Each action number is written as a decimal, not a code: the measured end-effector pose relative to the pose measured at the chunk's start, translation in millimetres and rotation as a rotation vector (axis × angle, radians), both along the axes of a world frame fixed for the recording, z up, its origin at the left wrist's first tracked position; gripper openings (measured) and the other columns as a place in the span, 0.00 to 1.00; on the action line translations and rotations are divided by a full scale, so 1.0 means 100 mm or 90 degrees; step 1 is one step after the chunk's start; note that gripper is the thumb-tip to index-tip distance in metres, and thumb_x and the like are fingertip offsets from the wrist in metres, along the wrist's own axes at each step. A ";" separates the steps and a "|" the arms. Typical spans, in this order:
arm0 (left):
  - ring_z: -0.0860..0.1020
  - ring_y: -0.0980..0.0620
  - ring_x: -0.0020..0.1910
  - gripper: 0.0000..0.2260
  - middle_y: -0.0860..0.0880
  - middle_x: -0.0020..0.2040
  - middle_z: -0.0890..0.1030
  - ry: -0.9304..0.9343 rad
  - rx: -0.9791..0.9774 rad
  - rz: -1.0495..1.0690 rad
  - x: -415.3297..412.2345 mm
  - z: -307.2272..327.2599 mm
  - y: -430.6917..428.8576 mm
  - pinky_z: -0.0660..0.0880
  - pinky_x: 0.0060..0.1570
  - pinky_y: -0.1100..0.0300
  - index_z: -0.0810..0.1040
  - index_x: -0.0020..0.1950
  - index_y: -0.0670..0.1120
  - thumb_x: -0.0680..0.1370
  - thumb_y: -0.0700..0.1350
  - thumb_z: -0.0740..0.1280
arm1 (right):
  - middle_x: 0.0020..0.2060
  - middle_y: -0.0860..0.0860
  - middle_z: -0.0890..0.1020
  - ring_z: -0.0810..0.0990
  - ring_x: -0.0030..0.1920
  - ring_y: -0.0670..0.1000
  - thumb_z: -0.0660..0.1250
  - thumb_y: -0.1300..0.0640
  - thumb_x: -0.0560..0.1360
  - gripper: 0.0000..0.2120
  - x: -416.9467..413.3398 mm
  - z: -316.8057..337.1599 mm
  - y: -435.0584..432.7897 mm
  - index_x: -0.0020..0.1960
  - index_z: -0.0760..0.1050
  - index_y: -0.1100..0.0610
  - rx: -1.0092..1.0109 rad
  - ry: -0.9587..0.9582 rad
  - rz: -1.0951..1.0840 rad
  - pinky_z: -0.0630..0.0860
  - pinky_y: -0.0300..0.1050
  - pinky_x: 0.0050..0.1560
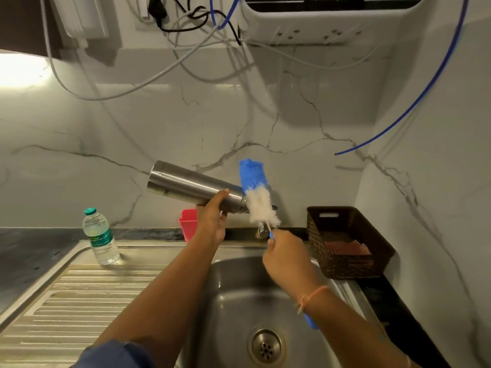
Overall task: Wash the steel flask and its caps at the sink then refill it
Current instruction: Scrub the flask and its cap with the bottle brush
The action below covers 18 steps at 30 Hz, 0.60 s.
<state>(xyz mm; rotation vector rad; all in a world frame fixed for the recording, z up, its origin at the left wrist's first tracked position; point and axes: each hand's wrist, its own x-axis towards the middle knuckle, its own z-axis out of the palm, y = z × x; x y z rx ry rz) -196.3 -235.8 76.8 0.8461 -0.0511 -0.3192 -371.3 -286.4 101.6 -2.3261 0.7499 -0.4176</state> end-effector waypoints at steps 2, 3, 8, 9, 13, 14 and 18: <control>0.76 0.47 0.60 0.26 0.47 0.57 0.77 0.001 0.002 0.011 0.04 0.05 0.00 0.71 0.66 0.51 0.67 0.65 0.46 0.71 0.40 0.73 | 0.62 0.54 0.75 0.74 0.61 0.52 0.56 0.59 0.80 0.18 -0.07 -0.05 0.12 0.69 0.66 0.58 -0.029 -0.014 0.020 0.70 0.39 0.54; 0.76 0.48 0.59 0.27 0.48 0.56 0.77 0.001 0.014 0.021 0.07 0.06 0.02 0.71 0.65 0.51 0.67 0.65 0.47 0.70 0.40 0.74 | 0.62 0.54 0.75 0.74 0.61 0.52 0.56 0.59 0.80 0.18 -0.09 -0.07 0.16 0.69 0.66 0.58 -0.044 -0.015 0.024 0.70 0.39 0.55; 0.77 0.48 0.56 0.33 0.46 0.59 0.76 -0.016 0.060 0.016 0.10 0.01 0.08 0.74 0.60 0.54 0.64 0.67 0.44 0.67 0.38 0.76 | 0.57 0.56 0.77 0.77 0.56 0.53 0.58 0.59 0.80 0.14 0.06 -0.01 0.00 0.64 0.71 0.61 -0.007 0.004 -0.011 0.67 0.38 0.45; 0.77 0.48 0.55 0.32 0.46 0.58 0.76 -0.026 0.066 0.015 0.09 0.00 0.08 0.74 0.59 0.55 0.63 0.66 0.44 0.67 0.37 0.76 | 0.57 0.56 0.78 0.77 0.55 0.53 0.58 0.59 0.79 0.14 0.09 0.03 -0.04 0.64 0.71 0.61 0.008 0.000 -0.021 0.67 0.38 0.45; 0.78 0.48 0.55 0.30 0.45 0.57 0.78 -0.039 0.087 0.040 0.10 0.01 0.06 0.74 0.61 0.54 0.67 0.64 0.42 0.66 0.38 0.77 | 0.56 0.55 0.77 0.77 0.54 0.52 0.58 0.59 0.79 0.13 0.00 0.03 0.04 0.63 0.71 0.59 -0.001 0.019 0.013 0.69 0.39 0.46; 0.79 0.48 0.55 0.29 0.45 0.57 0.78 -0.035 0.095 0.056 0.12 0.01 0.07 0.74 0.61 0.53 0.68 0.64 0.42 0.66 0.38 0.77 | 0.56 0.54 0.77 0.76 0.54 0.51 0.58 0.59 0.80 0.13 -0.05 0.00 0.11 0.64 0.70 0.58 -0.013 0.029 0.031 0.70 0.39 0.47; 0.80 0.48 0.53 0.28 0.47 0.54 0.79 -0.020 0.077 0.067 0.19 -0.04 0.11 0.75 0.61 0.51 0.69 0.63 0.43 0.66 0.39 0.77 | 0.56 0.54 0.76 0.76 0.54 0.51 0.57 0.59 0.80 0.14 -0.12 -0.04 0.20 0.64 0.69 0.58 -0.016 0.032 0.035 0.71 0.39 0.47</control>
